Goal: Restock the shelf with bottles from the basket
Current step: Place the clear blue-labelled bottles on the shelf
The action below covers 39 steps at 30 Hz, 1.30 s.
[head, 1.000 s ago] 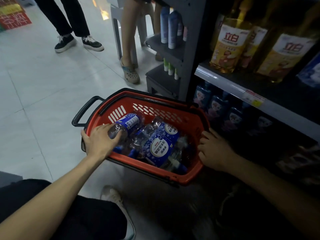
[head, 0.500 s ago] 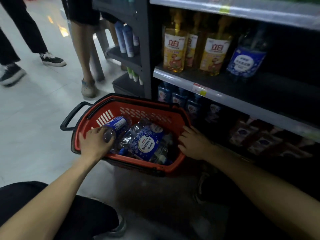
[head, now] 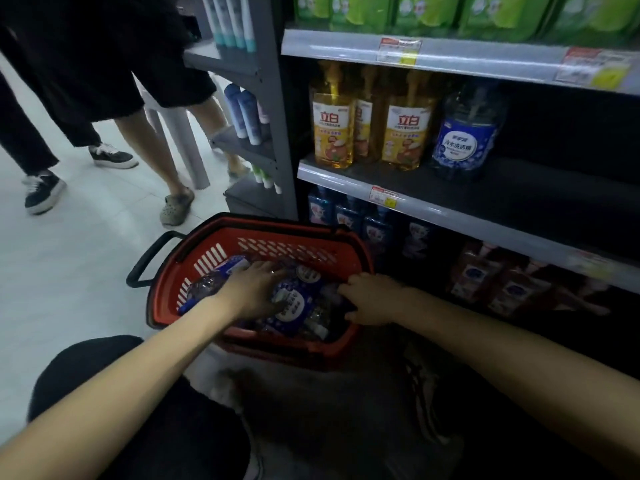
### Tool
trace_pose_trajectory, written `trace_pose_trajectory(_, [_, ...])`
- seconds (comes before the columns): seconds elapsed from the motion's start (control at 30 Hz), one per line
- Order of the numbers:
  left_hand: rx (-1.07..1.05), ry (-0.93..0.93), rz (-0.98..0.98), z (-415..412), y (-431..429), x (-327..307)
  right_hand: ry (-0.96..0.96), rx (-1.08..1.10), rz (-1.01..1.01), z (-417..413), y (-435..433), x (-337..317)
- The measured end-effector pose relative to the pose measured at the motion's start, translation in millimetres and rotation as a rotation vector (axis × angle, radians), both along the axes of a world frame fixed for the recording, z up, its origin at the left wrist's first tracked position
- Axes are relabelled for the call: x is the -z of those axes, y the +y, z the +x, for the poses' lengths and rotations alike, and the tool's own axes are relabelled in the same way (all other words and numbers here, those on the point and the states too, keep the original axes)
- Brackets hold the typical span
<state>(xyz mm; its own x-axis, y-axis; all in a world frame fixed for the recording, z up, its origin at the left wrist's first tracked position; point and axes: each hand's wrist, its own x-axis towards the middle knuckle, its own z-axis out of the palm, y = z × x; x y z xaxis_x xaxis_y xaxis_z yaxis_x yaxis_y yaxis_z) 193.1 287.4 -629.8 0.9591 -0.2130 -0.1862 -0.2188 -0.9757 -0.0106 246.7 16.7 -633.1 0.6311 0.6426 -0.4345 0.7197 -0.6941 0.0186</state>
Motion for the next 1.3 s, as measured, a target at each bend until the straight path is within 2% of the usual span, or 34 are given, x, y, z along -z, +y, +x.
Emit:
trace_pose_trajectory(0.23, [0.125,0.215,0.175,23.4,-2.4,16.6,0.009,-0.027,-0.041,2.5,3.8,-7.1])
trace_pose_trajectory(0.4, [0.305,0.165,0.402,30.2,-5.2,43.2,0.052,-0.029,-0.071,6.2,16.5,9.7])
trace_pose_trajectory(0.57, [0.409,0.185,0.508,48.1,-10.9,56.6,-0.114,-0.119,-0.114,10.5,10.6,30.2])
trace_pose_trajectory(0.67, [0.469,0.182,0.530,53.2,-12.9,59.0,-0.161,-0.120,-0.057,5.8,1.9,38.6])
trace_pose_trajectory(0.87, [0.442,0.111,0.438,43.6,-8.1,51.4,-0.223,-0.143,0.172,-5.7,-15.3,55.2])
trace_pose_trajectory(1.0, [0.338,0.039,0.379,30.7,7.5,44.3,-0.276,-0.148,0.251,-7.6,-19.0,57.8])
trace_pose_trajectory(1.1, [0.183,-0.020,0.325,25.9,21.1,32.4,-0.250,-0.140,0.258,-7.9,-19.6,52.7])
trace_pose_trajectory(1.23, [-0.072,-0.131,0.118,22.0,27.9,13.5,-0.165,-0.058,0.203,-7.5,-12.7,34.4])
trace_pose_trajectory(1.3, [-0.214,-0.167,-0.080,20.9,21.1,3.0,-0.079,0.082,0.286,-7.9,-4.0,22.6])
